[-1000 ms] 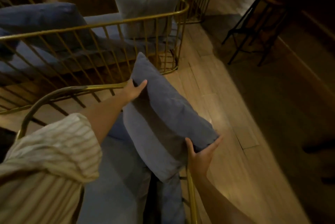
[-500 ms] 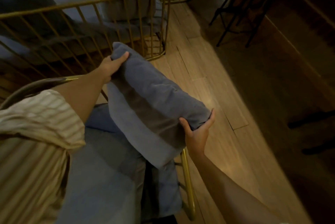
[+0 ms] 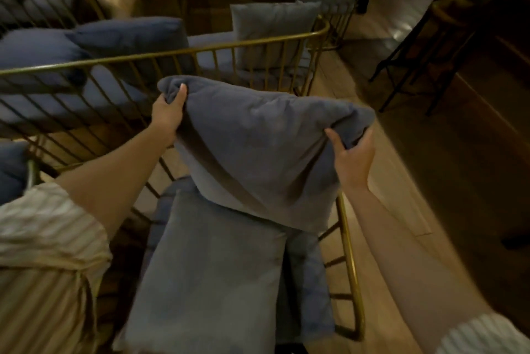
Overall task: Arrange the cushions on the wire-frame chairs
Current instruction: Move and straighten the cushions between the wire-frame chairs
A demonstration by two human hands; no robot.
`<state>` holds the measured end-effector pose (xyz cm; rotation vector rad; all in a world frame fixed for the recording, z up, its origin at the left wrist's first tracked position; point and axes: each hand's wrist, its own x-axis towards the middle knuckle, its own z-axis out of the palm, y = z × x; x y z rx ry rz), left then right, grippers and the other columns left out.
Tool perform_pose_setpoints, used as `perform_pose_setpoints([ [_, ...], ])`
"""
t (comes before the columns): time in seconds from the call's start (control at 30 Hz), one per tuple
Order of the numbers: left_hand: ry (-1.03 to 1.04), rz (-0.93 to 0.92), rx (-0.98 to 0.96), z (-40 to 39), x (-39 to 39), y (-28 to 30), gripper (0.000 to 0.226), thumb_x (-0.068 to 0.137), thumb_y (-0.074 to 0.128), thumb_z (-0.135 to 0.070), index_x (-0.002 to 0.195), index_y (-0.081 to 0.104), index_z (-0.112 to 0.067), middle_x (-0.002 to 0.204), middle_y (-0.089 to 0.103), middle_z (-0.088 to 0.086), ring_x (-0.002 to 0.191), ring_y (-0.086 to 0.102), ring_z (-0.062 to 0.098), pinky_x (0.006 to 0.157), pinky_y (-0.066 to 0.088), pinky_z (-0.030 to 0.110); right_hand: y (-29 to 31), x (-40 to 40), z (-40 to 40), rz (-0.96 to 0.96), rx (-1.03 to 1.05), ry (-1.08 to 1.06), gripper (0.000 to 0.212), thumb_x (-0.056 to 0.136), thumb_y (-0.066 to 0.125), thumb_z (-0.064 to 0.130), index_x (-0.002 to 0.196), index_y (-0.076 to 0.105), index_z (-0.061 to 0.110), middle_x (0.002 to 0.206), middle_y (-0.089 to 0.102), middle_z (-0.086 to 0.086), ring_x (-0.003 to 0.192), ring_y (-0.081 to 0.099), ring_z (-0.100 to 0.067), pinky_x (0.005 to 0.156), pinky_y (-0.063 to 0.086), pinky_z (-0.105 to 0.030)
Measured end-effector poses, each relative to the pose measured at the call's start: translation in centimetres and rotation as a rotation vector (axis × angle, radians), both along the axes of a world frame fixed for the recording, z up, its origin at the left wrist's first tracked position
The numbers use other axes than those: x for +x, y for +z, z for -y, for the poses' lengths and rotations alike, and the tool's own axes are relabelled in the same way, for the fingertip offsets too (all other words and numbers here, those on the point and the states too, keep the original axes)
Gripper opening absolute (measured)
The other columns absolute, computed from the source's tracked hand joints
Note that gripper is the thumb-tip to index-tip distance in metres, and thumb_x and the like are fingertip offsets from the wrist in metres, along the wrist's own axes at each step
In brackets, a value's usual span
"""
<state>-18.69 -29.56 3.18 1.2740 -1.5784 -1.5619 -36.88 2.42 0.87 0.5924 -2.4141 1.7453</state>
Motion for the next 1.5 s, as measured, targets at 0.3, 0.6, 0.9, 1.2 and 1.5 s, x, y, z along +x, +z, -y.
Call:
perform_pose_setpoints([
  [0.3, 0.074, -0.07, -0.113, 6.5, 18.1, 5.8, 0.057, 0.088, 0.06, -0.051, 0.135, 0.054, -0.02, 0.131, 0.059, 0.003, 0.118, 0.052, 0.022, 0.102, 0.042, 0.035, 6.6, 12.5, 8.9, -0.079, -0.087, 0.085, 0.04, 0.092, 0.07, 0.031, 0.122, 0.053, 0.01, 0.104, 0.055, 0.013, 0.1, 0.055, -0.003, 0.079, 0.039, 0.001],
  [0.6, 0.241, -0.154, -0.238, 8.1, 31.2, 8.3, 0.05, 0.092, 0.055, -0.05, 0.134, 0.049, -0.024, 0.123, 0.059, -0.001, 0.117, 0.053, 0.018, 0.097, 0.044, 0.032, 15.8, 19.6, 16.6, -0.262, -0.107, 0.309, 0.047, 0.095, 0.066, 0.033, 0.132, 0.052, 0.007, 0.118, 0.053, 0.01, 0.111, 0.05, -0.001, 0.086, 0.036, 0.0],
  [0.9, 0.509, -0.156, -0.451, 8.0, 41.8, 16.0, 0.047, 0.094, 0.054, -0.045, 0.134, 0.048, -0.02, 0.109, 0.06, -0.012, 0.1, 0.058, 0.003, 0.074, 0.047, 0.007, 20.7, 24.0, 26.3, -0.194, -0.212, 0.598, 0.056, 0.094, 0.067, 0.032, 0.141, 0.047, 0.011, 0.136, 0.058, -0.002, 0.119, 0.048, -0.003, 0.082, 0.034, 0.008],
  [1.2, 0.667, 0.048, -0.454, 9.9, 55.4, 15.2, 0.054, 0.096, 0.053, -0.042, 0.14, 0.043, -0.014, 0.136, 0.054, 0.009, 0.124, 0.051, 0.021, 0.107, 0.042, 0.036, 15.6, 35.9, 36.8, 0.027, -0.18, 0.825, 0.043, 0.092, 0.067, 0.028, 0.13, 0.053, 0.013, 0.118, 0.062, 0.0, 0.117, 0.06, -0.019, 0.091, 0.044, -0.017],
  [1.5, 0.723, 0.191, -0.332, 21.8, 69.0, 9.6, 0.049, 0.097, 0.052, -0.04, 0.137, 0.045, -0.013, 0.134, 0.056, 0.011, 0.124, 0.052, 0.025, 0.108, 0.041, 0.038, 8.0, 50.0, 50.2, 0.151, -0.022, 0.861, 0.047, 0.093, 0.069, 0.026, 0.134, 0.053, 0.007, 0.135, 0.061, -0.013, 0.129, 0.056, -0.028, 0.101, 0.039, -0.025],
])
